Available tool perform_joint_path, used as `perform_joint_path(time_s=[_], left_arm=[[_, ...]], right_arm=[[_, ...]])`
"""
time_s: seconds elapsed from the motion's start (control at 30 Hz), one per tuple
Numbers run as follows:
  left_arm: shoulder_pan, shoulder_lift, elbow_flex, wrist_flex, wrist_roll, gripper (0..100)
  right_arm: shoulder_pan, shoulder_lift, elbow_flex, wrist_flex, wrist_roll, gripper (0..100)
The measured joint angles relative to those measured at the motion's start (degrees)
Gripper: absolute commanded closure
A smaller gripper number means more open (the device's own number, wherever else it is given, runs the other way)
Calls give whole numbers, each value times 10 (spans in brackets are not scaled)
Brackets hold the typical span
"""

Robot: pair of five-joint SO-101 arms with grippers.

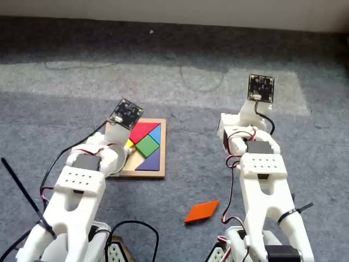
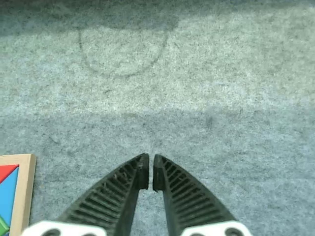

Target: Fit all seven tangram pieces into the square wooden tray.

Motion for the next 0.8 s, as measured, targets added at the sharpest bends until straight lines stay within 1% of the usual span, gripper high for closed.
perform_joint_path(time_s=[0.1, 0.3, 0.4, 0.47, 0.53, 0.67, 0.8], left_arm=[[-3, -9, 0, 0, -1, 920], [-36, -11, 0, 0, -1, 919], [-35, -12, 0, 2, -1, 919], [-34, -16, -2, 18, -1, 919], [-24, -16, -13, 46, 0, 919], [24, -17, -28, 98, -1, 919], [39, -17, -29, 107, -1, 919]], right_arm=[[0, 0, 0, 0, 0, 967], [0, 0, 0, 0, 0, 967], [0, 0, 0, 0, 0, 967], [0, 0, 0, 0, 0, 967], [0, 0, 0, 0, 0, 967], [0, 0, 0, 0, 0, 967], [0, 0, 0, 0, 0, 967]])
